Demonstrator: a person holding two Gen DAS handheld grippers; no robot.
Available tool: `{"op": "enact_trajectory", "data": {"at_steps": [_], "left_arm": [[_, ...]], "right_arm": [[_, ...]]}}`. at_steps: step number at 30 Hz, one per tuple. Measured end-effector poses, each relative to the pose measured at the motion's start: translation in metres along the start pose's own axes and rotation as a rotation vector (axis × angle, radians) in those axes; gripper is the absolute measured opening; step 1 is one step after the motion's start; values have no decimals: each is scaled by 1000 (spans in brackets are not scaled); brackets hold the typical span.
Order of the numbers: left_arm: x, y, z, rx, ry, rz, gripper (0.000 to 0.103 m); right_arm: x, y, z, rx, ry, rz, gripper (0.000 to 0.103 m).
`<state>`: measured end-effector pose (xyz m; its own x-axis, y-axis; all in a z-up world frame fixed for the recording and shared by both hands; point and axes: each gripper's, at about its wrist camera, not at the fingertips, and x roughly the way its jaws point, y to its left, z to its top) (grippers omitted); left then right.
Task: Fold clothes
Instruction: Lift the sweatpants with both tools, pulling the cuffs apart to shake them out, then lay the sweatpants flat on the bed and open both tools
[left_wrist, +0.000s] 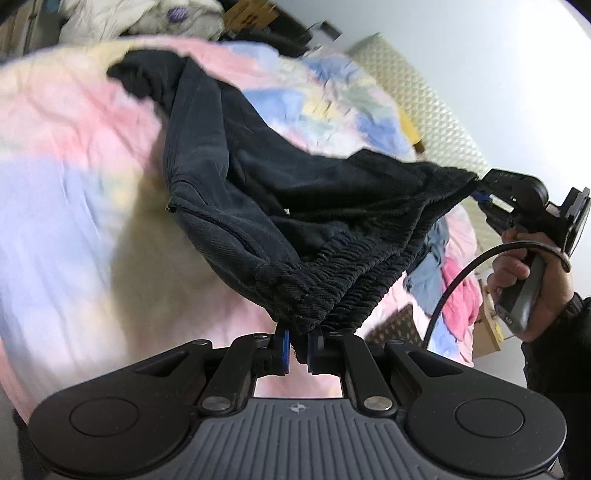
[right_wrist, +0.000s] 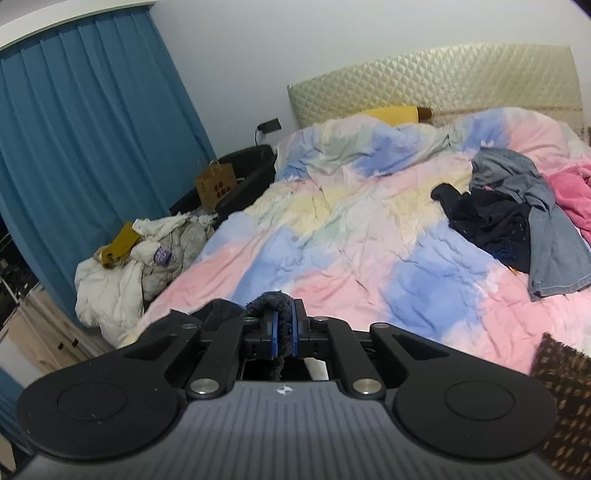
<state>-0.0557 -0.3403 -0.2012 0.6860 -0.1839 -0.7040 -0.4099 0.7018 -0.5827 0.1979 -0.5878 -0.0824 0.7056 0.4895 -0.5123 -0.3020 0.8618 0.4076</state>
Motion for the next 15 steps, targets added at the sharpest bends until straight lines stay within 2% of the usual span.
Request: {"op": "enact_trajectory", "data": {"at_steps": [4,7,12,15], "left_arm": [[47,-31,-34,-8,32,45,9],[88,-43,-48,-27,58,73,10],[144,-64,-84,-36,126,121,10],[193,-64,-101,-22,167,152,11]], "right_arm": [[4,-50,-1,-21,45,9,7],[17,-82,-6,-47,71,6,7],[57,-141,-27,-65,126,-31,7],[91,-172,-51,-135,163,-68,7]]}}
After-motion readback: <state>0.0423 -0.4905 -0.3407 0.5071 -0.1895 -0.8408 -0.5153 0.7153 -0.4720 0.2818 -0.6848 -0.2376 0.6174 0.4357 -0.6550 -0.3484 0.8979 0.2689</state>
